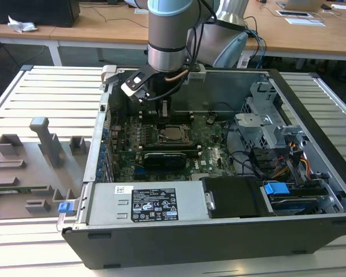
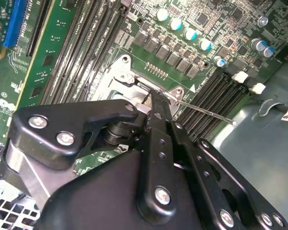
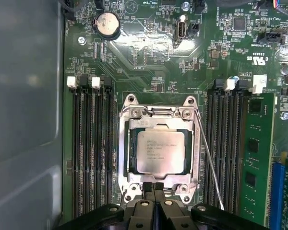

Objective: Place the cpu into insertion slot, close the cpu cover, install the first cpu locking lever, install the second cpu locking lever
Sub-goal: 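Close the cpu cover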

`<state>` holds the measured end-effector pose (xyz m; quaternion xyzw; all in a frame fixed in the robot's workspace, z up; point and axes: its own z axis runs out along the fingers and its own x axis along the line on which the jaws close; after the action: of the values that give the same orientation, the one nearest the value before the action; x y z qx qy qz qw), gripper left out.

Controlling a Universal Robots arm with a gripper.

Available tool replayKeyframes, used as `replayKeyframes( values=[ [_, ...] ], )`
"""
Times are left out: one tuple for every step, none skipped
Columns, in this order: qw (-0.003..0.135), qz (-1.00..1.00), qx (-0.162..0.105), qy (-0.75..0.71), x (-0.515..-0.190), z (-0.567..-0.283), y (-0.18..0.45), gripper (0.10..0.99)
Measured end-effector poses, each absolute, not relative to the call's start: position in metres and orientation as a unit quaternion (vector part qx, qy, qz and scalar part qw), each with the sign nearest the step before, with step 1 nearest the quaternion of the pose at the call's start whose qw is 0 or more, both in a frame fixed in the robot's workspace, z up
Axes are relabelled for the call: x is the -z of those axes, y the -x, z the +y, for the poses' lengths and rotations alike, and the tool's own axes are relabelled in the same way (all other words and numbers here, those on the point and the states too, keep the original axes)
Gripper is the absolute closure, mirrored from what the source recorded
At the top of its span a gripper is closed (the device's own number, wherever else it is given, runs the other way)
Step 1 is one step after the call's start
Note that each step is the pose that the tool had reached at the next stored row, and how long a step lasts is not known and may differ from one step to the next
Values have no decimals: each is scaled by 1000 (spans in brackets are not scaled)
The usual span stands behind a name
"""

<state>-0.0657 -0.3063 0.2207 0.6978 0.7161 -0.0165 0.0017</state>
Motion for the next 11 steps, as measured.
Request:
replayKeyframes(
  values=[
    [2,716,17,-698,-221,-306,65,980],
    [1,716,17,-698,-221,-306,64,980],
    [0,716,18,-698,-221,-306,62,980],
    [-1,716,19,-698,-221,-306,58,980],
    [-3,716,21,-698,-221,-306,55,980],
    [-7,716,25,-698,-221,-306,45,980],
    [-11,716,29,-697,-221,-306,37,980],
    [-14,716,32,-697,-221,-306,30,980],
    [-17,716,35,-697,-220,-306,22,980],
    [-20,716,38,-697,-220,-306,16,980],
    [-23,716,41,-697,-220,-306,9,980]
  ],
)
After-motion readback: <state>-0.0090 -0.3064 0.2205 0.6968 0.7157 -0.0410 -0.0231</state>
